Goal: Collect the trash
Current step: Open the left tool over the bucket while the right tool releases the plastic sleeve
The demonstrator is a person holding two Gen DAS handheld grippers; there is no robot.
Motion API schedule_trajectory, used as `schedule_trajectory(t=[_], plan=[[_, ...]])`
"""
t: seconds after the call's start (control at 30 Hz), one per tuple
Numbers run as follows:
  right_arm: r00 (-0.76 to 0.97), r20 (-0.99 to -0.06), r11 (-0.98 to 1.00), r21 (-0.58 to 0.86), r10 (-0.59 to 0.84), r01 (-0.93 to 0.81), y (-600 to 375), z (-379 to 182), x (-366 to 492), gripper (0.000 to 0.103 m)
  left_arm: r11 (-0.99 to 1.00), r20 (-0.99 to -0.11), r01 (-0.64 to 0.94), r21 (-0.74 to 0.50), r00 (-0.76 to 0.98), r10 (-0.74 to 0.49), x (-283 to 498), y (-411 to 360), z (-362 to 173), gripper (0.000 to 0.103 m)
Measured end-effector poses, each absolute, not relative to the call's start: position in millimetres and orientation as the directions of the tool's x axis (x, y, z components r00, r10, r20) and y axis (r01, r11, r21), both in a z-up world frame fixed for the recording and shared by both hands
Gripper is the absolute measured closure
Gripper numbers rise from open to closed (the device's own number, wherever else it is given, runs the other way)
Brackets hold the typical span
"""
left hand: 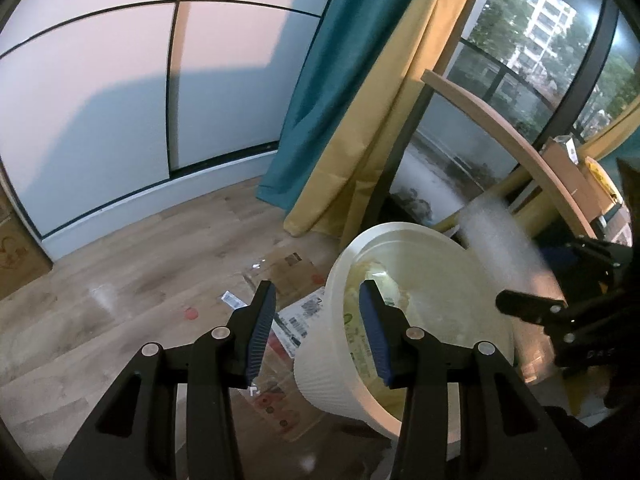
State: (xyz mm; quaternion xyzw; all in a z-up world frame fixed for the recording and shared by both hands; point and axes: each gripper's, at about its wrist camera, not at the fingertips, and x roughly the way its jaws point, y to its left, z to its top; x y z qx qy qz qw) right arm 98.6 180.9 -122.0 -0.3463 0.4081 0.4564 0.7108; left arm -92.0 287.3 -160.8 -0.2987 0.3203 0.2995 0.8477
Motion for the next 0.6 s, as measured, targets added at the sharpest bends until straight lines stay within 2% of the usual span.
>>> schedule_trajectory(t=[0.13, 0.6], plan=[[0.233, -0.906, 0.359, -0.099, 0.353, -0.928, 174.5, -128.9, 103.8, 0.023, 0.649, -0.728, -0.702, -0.294, 0.604, 0.324, -91.4, 282.2, -156.3, 0.057], [0.237, -0.883, 0.385, -0.07, 0.405, -0.92, 132.7, -117.6, 94.6, 0.023, 0.751, -0.729, -0.63, -0.198, 0.607, 0.317, -55.9, 227.9, -135.4, 0.057]])
